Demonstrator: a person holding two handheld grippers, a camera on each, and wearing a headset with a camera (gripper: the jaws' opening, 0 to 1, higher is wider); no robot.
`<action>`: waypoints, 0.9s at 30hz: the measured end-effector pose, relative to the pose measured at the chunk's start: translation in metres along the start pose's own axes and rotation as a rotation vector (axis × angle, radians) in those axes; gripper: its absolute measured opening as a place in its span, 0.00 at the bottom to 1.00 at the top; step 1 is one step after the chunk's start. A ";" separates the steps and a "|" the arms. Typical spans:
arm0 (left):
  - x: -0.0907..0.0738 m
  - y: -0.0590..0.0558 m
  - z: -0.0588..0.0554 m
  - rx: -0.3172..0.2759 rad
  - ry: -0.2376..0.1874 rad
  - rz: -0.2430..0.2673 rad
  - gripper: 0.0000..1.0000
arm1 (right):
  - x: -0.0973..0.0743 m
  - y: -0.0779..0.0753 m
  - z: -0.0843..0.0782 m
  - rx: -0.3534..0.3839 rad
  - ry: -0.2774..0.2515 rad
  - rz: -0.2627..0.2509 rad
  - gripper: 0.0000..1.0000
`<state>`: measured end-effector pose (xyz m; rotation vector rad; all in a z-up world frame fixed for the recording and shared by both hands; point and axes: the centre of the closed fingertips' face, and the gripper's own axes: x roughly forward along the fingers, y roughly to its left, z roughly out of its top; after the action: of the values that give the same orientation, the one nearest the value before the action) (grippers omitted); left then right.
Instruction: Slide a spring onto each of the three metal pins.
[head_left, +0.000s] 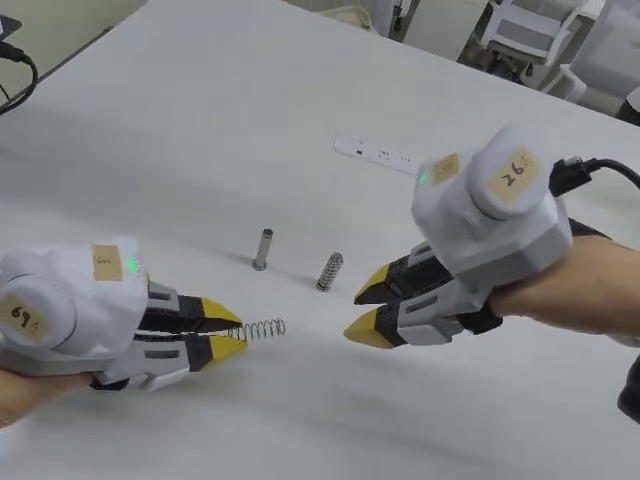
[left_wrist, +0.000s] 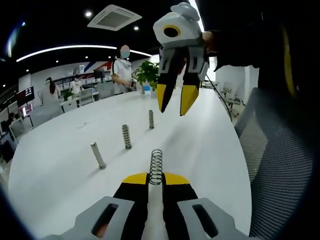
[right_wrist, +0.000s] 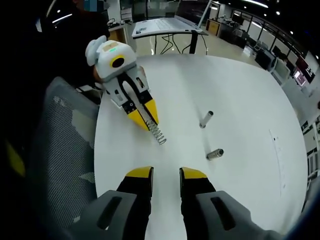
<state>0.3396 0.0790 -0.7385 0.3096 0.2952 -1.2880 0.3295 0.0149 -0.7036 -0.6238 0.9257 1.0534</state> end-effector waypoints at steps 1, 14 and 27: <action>-0.001 -0.002 0.002 0.003 -0.002 -0.006 0.02 | 0.000 0.002 0.001 -0.002 -0.005 0.008 0.19; -0.005 -0.028 0.038 0.064 -0.041 -0.061 0.02 | 0.004 0.025 0.007 -0.058 -0.041 0.071 0.19; -0.008 -0.041 0.052 0.091 -0.066 -0.085 0.02 | 0.006 0.039 0.008 -0.087 -0.045 0.108 0.18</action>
<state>0.3001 0.0553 -0.6900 0.3339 0.1954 -1.3947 0.2975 0.0387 -0.7051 -0.6251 0.8851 1.2052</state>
